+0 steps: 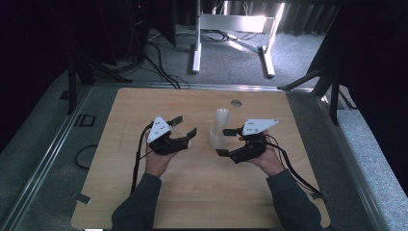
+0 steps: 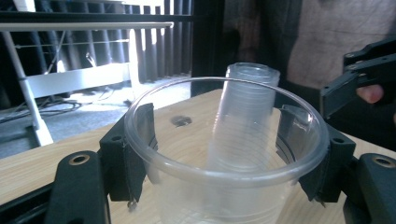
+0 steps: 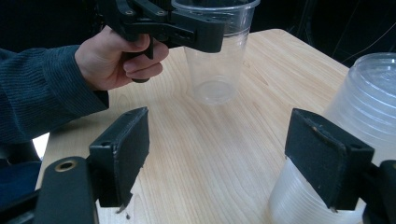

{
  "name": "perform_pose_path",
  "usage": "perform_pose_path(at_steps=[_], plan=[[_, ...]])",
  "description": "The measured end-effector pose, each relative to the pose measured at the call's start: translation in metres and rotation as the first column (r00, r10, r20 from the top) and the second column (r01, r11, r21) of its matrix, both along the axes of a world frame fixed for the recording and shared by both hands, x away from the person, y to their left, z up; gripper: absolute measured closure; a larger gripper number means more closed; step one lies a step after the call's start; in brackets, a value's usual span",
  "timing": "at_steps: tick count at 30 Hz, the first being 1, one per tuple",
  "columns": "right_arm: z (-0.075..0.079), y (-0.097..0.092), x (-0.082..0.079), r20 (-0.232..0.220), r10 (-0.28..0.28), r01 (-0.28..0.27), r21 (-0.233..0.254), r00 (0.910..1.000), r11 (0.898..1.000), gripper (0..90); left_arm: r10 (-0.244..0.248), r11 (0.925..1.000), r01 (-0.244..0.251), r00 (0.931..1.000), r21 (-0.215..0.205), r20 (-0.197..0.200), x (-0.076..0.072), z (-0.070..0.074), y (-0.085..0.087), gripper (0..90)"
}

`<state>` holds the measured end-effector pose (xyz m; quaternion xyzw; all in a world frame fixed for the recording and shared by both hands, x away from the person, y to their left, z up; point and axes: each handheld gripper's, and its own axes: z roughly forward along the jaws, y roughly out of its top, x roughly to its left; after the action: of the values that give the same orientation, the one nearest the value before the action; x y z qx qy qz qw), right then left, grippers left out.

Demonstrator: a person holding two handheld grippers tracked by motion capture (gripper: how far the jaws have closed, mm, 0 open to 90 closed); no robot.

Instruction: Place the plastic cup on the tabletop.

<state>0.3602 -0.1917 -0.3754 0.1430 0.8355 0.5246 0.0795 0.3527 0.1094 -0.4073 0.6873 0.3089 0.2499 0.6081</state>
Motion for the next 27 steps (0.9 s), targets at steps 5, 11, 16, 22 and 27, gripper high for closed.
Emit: perform_pose_path(at_steps=[5,11,16,22,27], plan=[[0.0,0.0,0.0,0.0,0.001,-0.001,0.001,1.0,1.0,21.7,0.012,0.9999,-0.012,0.9999,0.003,-0.003,0.001,-0.002,0.001,28.8],[0.0,0.0,0.0,-0.001,0.002,-0.002,0.001,1.0,1.0,21.7,0.033,0.9994,-0.033,0.9994,-0.001,-0.01,0.003,-0.004,0.005,28.8],[0.0,0.0,0.0,-0.001,0.002,-0.002,0.0,1.0,1.0,21.7,0.049,0.9988,-0.049,0.9988,-0.002,-0.01,0.005,-0.006,0.007,28.8],[0.0,0.0,0.0,-0.001,0.003,-0.003,-0.001,1.0,1.0,21.7,0.069,0.9976,-0.069,0.9976,0.008,-0.009,0.006,-0.008,0.01,28.8],[0.0,0.0,0.001,0.0,0.003,-0.003,-0.001,1.0,1.0,21.7,0.095,0.9954,-0.095,0.9953,0.003,-0.013,0.008,-0.01,0.013,28.8]])
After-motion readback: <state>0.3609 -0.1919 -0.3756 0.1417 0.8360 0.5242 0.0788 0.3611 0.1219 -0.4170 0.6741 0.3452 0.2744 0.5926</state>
